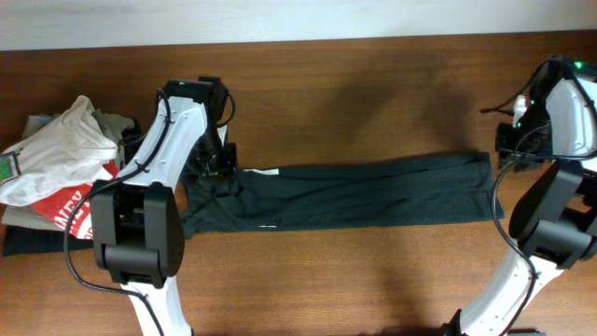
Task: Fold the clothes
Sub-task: 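Fold the right end of the strip leftward with the right gripper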
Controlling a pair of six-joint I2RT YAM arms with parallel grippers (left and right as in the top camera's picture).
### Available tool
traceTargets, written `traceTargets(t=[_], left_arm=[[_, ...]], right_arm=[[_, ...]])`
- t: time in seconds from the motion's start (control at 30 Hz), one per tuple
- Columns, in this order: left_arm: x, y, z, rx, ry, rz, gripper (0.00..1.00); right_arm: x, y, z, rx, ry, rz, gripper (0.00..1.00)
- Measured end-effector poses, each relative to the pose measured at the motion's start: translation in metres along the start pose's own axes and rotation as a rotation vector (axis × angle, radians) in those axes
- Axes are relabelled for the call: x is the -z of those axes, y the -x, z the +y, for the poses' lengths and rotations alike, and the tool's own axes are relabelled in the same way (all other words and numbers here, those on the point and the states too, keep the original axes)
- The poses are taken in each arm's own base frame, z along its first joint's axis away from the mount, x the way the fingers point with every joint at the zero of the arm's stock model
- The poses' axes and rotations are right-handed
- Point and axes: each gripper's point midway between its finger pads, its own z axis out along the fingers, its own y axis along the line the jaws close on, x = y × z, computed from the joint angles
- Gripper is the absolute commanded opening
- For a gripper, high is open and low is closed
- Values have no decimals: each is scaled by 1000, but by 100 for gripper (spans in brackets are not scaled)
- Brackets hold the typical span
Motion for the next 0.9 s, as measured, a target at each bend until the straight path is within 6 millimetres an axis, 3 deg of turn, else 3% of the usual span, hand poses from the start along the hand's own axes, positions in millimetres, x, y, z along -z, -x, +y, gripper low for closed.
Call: traceTargets(t=[0.03,0.13,0.17,0.2,0.23,0.27,0.3,0.43,0.47,0.53,0.57,0.67,0.73,0.8,0.9], left_arm=[[7,10,-2,-1,-9,-44,52],[22,31,-7,-3,-30,-146,55],[27,34,-8,-3,-34,-166,55],[27,33,-8,-3,-35,-167,55],[28,34,-8,-4,-37,-172,55],[29,34,-8,-4,-39,-173,55],[29,35,-8,-4,-39,-174,55],[29,35,-9,-4,-41,-178,55],[29,35,-8,-4,-41,-177,55],[29,36,-8,-2,-41,-178,56],[29,36,-7,1,-41,-179,58],[30,37,-7,2,-42,-183,59],[30,37,-7,2,-42,-184,59],[30,37,-7,2,-42,-183,60],[30,37,-7,2,-42,-183,60]], right_arm=[[-10,1,8,51,52,-2,68],[-50,1,20,113,105,-11,84],[-70,-9,24,122,113,23,83],[-81,-1,25,124,110,-31,71],[-86,-4,25,127,103,-45,48],[-87,-7,26,132,109,-50,13],[-87,-10,30,132,130,-48,4],[-85,-15,45,128,238,-39,4],[-82,-19,46,126,251,-11,4],[-58,-5,42,97,246,0,4],[-28,9,39,80,238,-40,4],[22,18,47,101,219,-101,4],[24,7,71,152,209,-56,4],[27,-4,128,286,188,-42,4],[29,-21,185,398,171,-36,4]])
